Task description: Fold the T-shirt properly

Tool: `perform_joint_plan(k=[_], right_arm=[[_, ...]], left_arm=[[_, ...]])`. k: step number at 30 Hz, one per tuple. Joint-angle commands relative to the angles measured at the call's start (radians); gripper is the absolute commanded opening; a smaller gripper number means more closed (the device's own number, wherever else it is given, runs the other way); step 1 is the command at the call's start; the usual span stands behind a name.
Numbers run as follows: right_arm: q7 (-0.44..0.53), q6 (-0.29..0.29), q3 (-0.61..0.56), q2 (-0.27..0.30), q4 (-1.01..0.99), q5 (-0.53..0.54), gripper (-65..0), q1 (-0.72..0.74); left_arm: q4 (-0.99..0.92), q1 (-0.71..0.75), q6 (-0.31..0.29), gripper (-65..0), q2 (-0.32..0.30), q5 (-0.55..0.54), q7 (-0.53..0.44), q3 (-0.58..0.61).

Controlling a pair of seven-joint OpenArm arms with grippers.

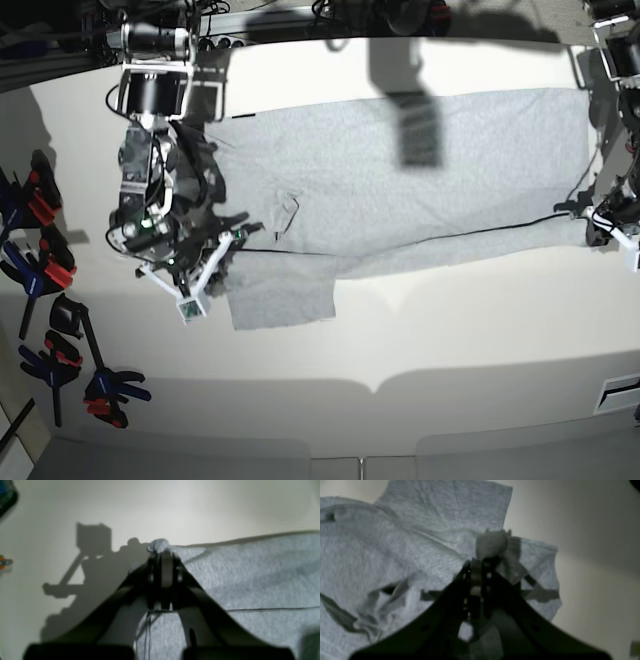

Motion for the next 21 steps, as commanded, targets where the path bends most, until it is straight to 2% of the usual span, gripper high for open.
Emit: perform_joint_plan(k=[1,9,13,15,19,21], right_arm=[[0.015,-0.006,0.004,0.005,0.031,0.011,-65.0,0.016],[-0.036,-0.006,0.004,0.003,0.045,0.011,-65.0,-0.034],[-0.051,-0.007,0.005,0.003,0.045,0.016,-42.9,-0.035],[-0.052,-0.007,0.005,0.004,0.045,0.062,-36.8,-0.034],[-0.113,-0.006,0.004,-0.002,0.045,0.204,-35.5,0.011],[-0.110,-0.006,0.004,-0.009,0.045,0.224,-35.5,0.058]], left_arm=[[0.026,-0.007,0.007,-65.0,-0.027,-0.005,-0.023,-0.021],[0.029,0.064,0.007,-65.0,-0.021,-0.005,-0.002,-0.033],[0.029,0.083,0.006,-65.0,-0.019,-0.005,-0.014,-0.033],[0.029,0.083,0.006,-65.0,-0.020,-0.005,-0.017,-0.033],[0.029,0.083,0.007,-65.0,-0.019,-0.005,-0.018,-0.033],[0.029,0.083,0.007,-65.0,-0.019,-0.005,-0.018,-0.033]])
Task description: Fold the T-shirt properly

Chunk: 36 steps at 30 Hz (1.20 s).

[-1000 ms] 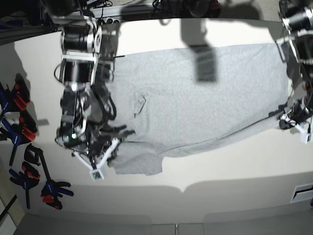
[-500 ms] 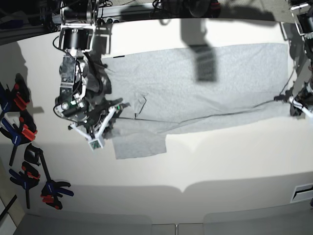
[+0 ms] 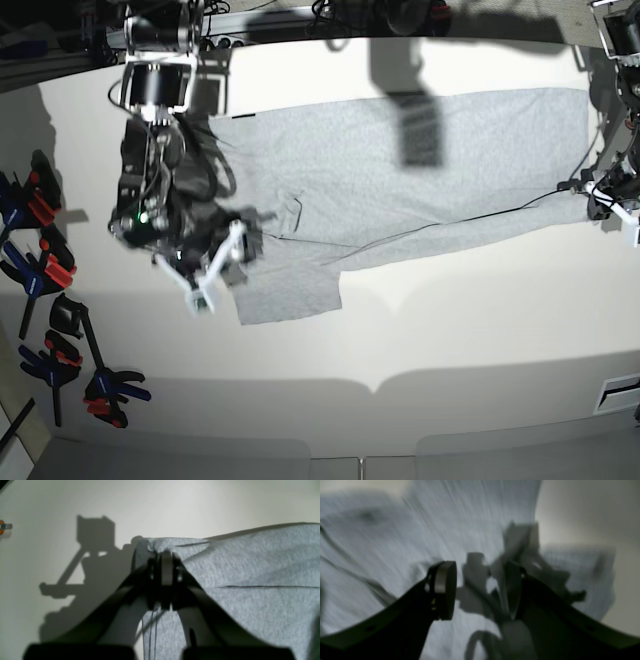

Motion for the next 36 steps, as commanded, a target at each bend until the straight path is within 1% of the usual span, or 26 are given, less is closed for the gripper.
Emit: perform_joint_plan(k=[1,4,6,7,10,12,15,17,19,20,22,23,25,26,28,29,30,34,35,36], right_arm=[[0.031,-0.002,0.003,0.001,0.019,0.006,-35.5,0.068],[0.082,-0.011,0.003,-0.009,-0.003,-0.044,-35.5,0.152],[0.132,-0.056,0.003,-0.021,-0.063,-0.113,-35.5,0.209],[0.154,-0.069,0.003,-0.031,-0.111,-0.146,-35.5,0.240],[0.233,-0.077,0.003,-0.060,-0.333,-0.224,-35.5,0.342],[0.303,-0.102,0.003,-0.074,-0.506,-0.258,-35.6,0.406],[0.450,-0.116,0.003,-0.082,-0.761,-0.286,-35.5,0.475],[0.547,-0.155,0.003,-0.087,-0.887,-0.323,-35.6,0.500],[0.623,-0.215,0.003,-0.090,-0.972,-0.375,-35.6,0.510],[0.646,-0.243,0.003,-0.090,-0.994,-0.402,-35.6,0.510],[0.658,-0.297,0.003,-0.089,-1.014,-0.452,-35.6,0.506],[0.657,-0.310,0.003,-0.086,-1.018,-0.471,-35.6,0.506],[0.644,-0.309,0.003,-0.081,-1.018,-0.470,-36.1,0.507],[0.628,-0.302,0.003,-0.081,-1.018,-0.465,-37.7,0.507],[0.613,-0.260,0.003,-0.082,-1.018,-0.466,-42.7,0.501],[0.614,-0.235,0.003,-0.082,-1.019,-0.466,-43.9,0.497],[0.614,-0.224,0.003,-0.083,-1.018,-0.463,-44.1,0.492],[0.613,-0.201,0.003,-0.093,-1.019,-0.462,-44.1,0.459],[0.613,-0.201,0.003,-0.096,-1.019,-0.462,-44.8,0.451],[0.610,-0.202,0.003,-0.098,-1.018,-0.462,-47.5,0.445]], left_arm=[[0.016,-0.013,0.003,-65.0,-0.023,-0.005,-0.019,-0.008],[0.016,-0.013,0.003,-65.0,-0.022,-0.005,-0.019,-0.008],[0.016,-0.013,0.003,-65.0,-0.023,-0.005,-0.019,-0.008],[0.016,-0.013,0.003,-65.0,-0.023,-0.005,-0.019,-0.008],[0.016,-0.013,0.003,-65.0,-0.022,-0.005,-0.019,-0.008],[0.016,-0.013,0.003,-65.0,-0.022,-0.005,-0.019,-0.008],[0.016,-0.013,0.003,-65.0,-0.023,-0.005,-0.018,-0.008],[0.016,-0.013,0.003,-65.0,-0.023,-0.005,-0.019,-0.008],[0.016,-0.013,0.003,-65.0,-0.022,-0.005,-0.019,-0.008],[0.016,-0.013,0.003,-65.0,-0.022,-0.005,-0.019,-0.008],[0.016,-0.013,0.003,-65.0,-0.022,-0.005,-0.019,-0.008],[0.016,-0.013,0.003,-65.0,-0.022,-0.005,-0.019,-0.008],[0.016,-0.013,0.003,-65.0,-0.022,-0.005,-0.019,-0.008],[0.016,-0.013,0.003,-65.0,-0.022,-0.005,-0.020,-0.008],[0.016,-0.013,0.003,-65.0,-0.022,-0.005,-0.020,-0.008],[0.016,-0.013,0.003,-65.0,-0.022,-0.005,-0.020,-0.008],[0.016,-0.013,0.003,-65.0,-0.022,-0.005,-0.020,-0.008],[0.016,-0.013,0.003,-65.0,-0.023,-0.005,-0.019,-0.008],[0.016,-0.013,0.003,-65.0,-0.023,-0.005,-0.019,-0.008],[0.016,-0.013,0.003,-65.0,-0.022,-0.005,-0.019,-0.008]])
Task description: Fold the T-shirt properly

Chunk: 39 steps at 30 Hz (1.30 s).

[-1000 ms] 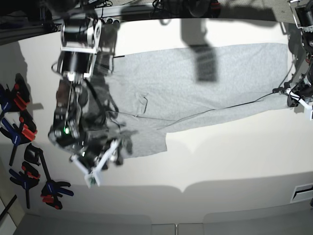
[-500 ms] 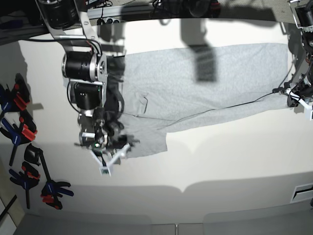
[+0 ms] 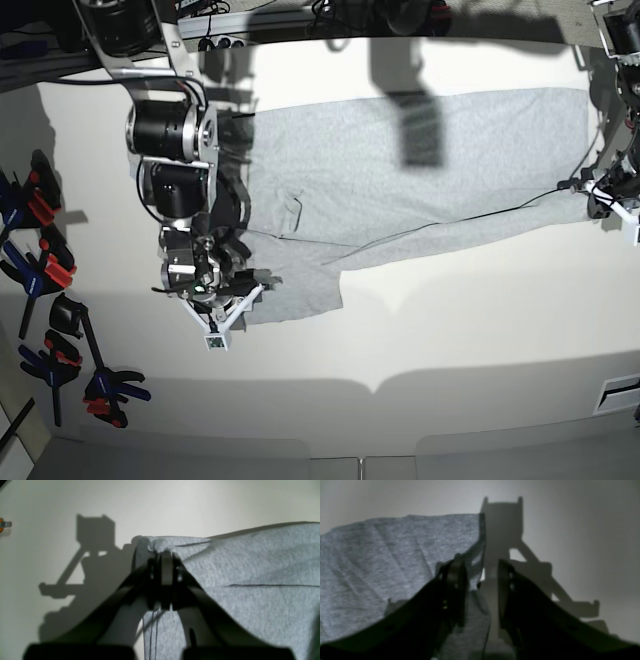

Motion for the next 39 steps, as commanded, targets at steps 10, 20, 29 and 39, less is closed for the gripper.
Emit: perform_joint_plan(k=[10,20,29,39], right_arm=[[-0.061,0.052,0.001,-0.011,0.091,0.005,-65.0,0.009],[-0.260,0.234,0.002,-0.022,0.484,0.199,-65.0,-0.082],[-0.357,0.352,0.002,-0.021,1.009,0.344,-65.0,-0.418],[-0.360,0.386,0.004,-0.007,1.486,0.357,-65.0,-0.847]], left_arm=[[0.016,-0.016,0.003,-65.0,-0.023,-0.005,-0.040,-0.008],[0.016,-0.016,0.003,-65.0,-0.023,0.051,-0.085,-0.008],[0.016,-0.013,0.003,-65.0,-0.023,0.111,-0.102,-0.008],[0.016,-0.013,0.003,-65.0,-0.023,0.111,-0.102,-0.008]])
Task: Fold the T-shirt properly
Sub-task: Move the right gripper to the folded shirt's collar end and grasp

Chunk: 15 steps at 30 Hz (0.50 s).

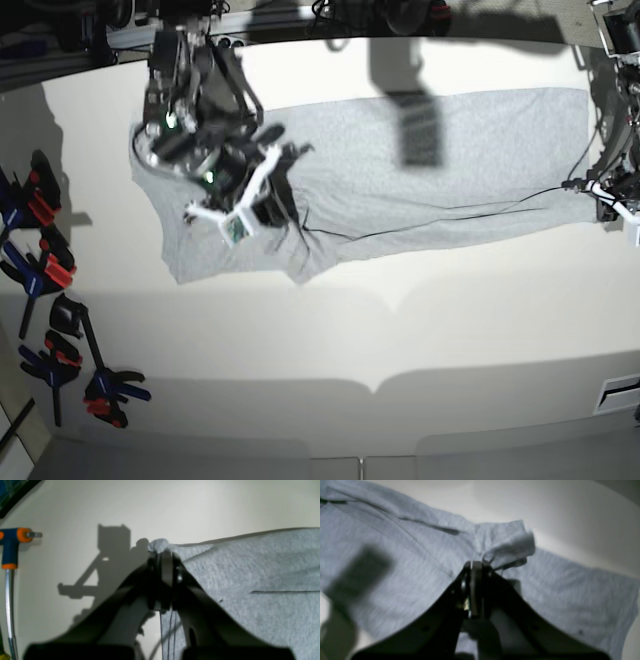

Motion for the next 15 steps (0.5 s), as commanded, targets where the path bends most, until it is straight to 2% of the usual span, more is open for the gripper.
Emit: perform_joint_plan(k=[1,6,10,15], right_arm=[[0.025,0.002,0.004,0.013,0.034,0.019,-65.0,-0.019],[0.048,0.002,0.004,0.074,0.048,-0.059,-65.0,-0.110],[0.045,-0.002,0.004,0.123,0.048,-0.116,-65.0,-0.121],[0.051,-0.047,0.004,0.161,0.048,-0.185,-65.0,-0.121]], left_arm=[[0.016,-0.015,0.004,-65.0,-0.023,-0.007,-0.023,-0.008],[0.016,-0.013,0.004,-65.0,-0.023,-0.006,-0.023,-0.008],[0.016,-0.010,0.004,-65.0,-0.023,-0.006,-0.022,-0.008],[0.016,-0.010,0.004,-65.0,-0.023,0.056,-0.024,-0.008]])
